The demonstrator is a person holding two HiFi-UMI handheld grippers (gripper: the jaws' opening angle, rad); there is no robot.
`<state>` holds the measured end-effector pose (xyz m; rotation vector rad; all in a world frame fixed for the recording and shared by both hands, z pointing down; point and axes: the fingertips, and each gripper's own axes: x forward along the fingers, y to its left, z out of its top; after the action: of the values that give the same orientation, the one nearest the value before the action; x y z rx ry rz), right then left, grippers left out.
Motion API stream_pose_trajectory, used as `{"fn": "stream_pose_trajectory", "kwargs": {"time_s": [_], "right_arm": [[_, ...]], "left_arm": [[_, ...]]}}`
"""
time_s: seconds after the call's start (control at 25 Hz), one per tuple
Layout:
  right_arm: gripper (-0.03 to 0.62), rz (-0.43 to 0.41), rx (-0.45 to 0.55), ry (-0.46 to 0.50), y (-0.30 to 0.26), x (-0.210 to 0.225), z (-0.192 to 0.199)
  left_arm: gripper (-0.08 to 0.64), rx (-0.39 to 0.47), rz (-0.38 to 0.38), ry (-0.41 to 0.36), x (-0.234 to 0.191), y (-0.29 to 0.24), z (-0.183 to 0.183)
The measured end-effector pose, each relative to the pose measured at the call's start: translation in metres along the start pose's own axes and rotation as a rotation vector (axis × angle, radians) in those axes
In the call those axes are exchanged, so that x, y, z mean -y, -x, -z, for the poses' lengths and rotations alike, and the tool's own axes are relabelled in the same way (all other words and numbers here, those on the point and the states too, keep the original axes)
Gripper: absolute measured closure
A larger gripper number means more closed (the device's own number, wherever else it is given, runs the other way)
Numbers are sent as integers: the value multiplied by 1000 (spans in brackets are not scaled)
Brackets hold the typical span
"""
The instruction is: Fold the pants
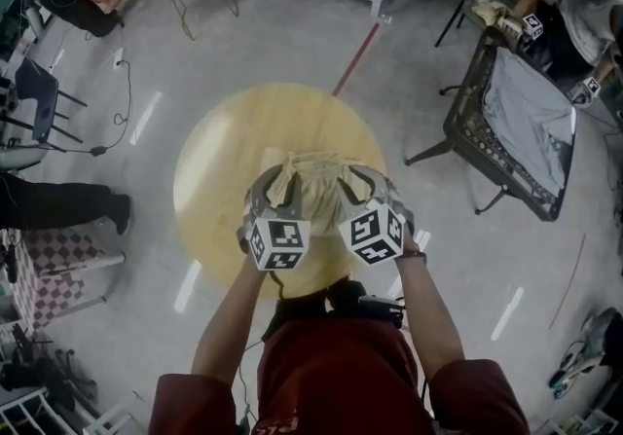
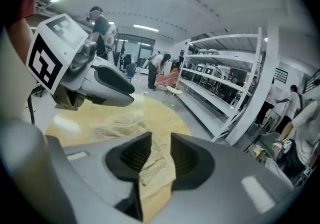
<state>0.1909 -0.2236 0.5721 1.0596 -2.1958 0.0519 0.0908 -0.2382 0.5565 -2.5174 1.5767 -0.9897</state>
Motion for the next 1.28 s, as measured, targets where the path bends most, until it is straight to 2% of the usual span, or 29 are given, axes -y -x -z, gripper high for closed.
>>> {"fn": "stream_pose_trajectory", "kwargs": {"time_s": [0.28, 0.48, 0.68, 1.0, 1.12, 1.28], "right_arm": [[482, 11, 258, -123, 62, 5, -50], [482, -29, 371, -149, 94, -4, -73], [483, -18, 462, -136, 115, -24, -96], [483, 55, 565, -196, 143, -48, -125], [483, 80, 589, -186, 156, -61, -135], [483, 94, 595, -184, 168, -76, -143]], "left_arm": [[441, 231, -115, 267, 1, 61, -47], [461, 312, -148, 412, 5, 98, -57], [488, 367, -197, 457, -3, 135, -55], [534, 500, -284, 476, -35, 192, -56], [552, 556, -303, 463, -47, 217, -57], [552, 612, -289, 429, -51, 243, -63]]}}
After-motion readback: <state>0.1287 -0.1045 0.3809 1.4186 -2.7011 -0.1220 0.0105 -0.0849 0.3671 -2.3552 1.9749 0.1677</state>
